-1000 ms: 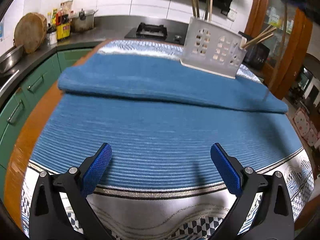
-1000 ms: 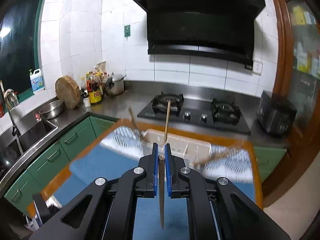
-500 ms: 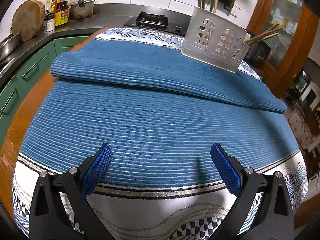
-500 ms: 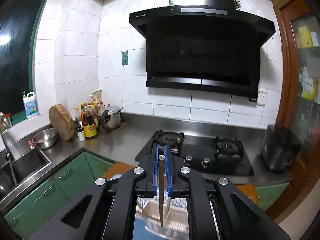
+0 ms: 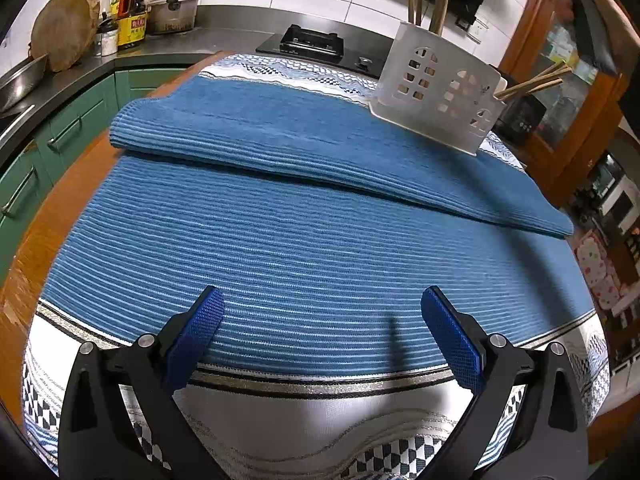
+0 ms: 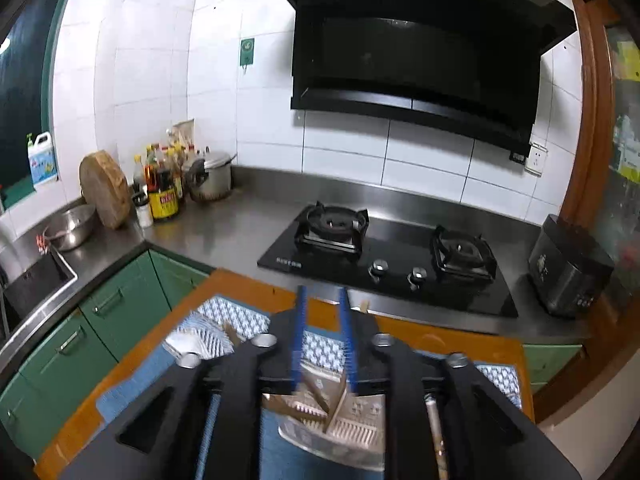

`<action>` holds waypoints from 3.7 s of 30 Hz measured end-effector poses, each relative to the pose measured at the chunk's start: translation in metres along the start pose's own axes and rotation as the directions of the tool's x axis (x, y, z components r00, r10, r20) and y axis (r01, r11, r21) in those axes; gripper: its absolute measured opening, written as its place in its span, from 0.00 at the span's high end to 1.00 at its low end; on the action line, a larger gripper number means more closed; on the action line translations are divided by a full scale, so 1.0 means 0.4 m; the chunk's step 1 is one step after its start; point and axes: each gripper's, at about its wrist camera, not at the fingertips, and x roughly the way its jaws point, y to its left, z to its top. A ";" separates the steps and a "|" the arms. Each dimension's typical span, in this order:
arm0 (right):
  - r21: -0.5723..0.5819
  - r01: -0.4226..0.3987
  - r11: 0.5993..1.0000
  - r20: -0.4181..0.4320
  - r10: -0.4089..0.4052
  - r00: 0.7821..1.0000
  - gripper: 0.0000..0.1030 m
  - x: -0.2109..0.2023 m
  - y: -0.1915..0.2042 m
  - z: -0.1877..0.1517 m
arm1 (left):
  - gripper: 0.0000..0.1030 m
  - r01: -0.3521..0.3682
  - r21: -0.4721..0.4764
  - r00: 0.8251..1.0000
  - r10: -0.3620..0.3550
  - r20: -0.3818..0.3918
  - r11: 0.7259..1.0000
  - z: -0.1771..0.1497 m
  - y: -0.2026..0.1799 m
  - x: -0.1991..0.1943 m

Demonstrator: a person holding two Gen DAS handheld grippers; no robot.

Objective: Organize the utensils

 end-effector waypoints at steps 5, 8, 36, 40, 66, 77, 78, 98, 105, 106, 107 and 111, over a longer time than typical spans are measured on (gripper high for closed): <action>-0.032 -0.002 0.999 0.001 0.002 1.000 0.59 -0.075 0.015 -0.079 | 0.05 -0.001 0.035 0.999 0.000 0.039 0.999 0.003 -0.021 -0.038; -0.053 0.001 0.999 0.005 -0.001 1.000 0.49 -0.138 0.025 -0.150 | 0.05 -0.001 0.051 0.998 -0.003 0.069 0.999 0.004 -0.034 -0.072; 0.131 0.157 0.979 -0.035 -0.154 0.987 0.09 -0.516 -0.055 -0.743 | 0.05 -0.152 0.137 0.966 0.118 0.229 0.979 -0.018 -0.195 -0.228; 0.158 0.176 0.972 -0.044 -0.171 0.984 0.09 -0.554 -0.062 -0.779 | 0.05 -0.144 0.147 0.967 0.108 0.231 0.979 -0.035 -0.211 -0.244; 0.162 0.187 0.969 0.020 -0.192 0.981 0.07 -0.752 0.050 -0.870 | 0.05 -0.136 0.181 0.944 0.072 0.323 0.974 -0.169 -0.230 -0.395; 0.153 0.183 0.971 0.051 -0.193 0.980 0.07 -0.787 0.067 -0.869 | 0.05 -0.149 0.172 0.932 0.080 0.354 0.974 -0.188 -0.228 -0.433; 0.153 0.182 0.971 0.051 -0.192 0.980 0.07 -0.788 0.068 -0.870 | 0.05 -0.150 0.173 0.931 0.081 0.356 0.973 -0.189 -0.229 -0.435; 0.155 0.170 0.973 0.048 -0.180 0.983 0.07 -0.776 0.069 -0.861 | 0.05 -0.166 0.172 0.928 0.094 0.361 0.971 -0.177 -0.233 -0.440; 0.156 0.166 0.974 0.056 -0.177 0.983 0.07 -0.769 0.070 -0.851 | 0.05 -0.158 0.182 0.928 0.083 0.364 0.970 -0.165 -0.244 -0.437; 0.156 0.166 0.974 0.056 -0.177 0.983 0.07 -0.768 0.069 -0.850 | 0.05 -0.155 0.184 0.928 0.080 0.363 0.971 -0.164 -0.247 -0.436; 0.158 0.166 0.973 0.058 -0.177 0.983 0.07 -0.768 0.068 -0.851 | 0.05 -0.154 0.183 0.928 0.078 0.366 0.971 -0.163 -0.250 -0.435; 0.161 0.166 0.973 0.060 -0.178 0.982 0.07 -0.766 0.066 -0.853 | 0.05 -0.147 0.192 0.929 0.069 0.364 0.970 -0.164 -0.259 -0.428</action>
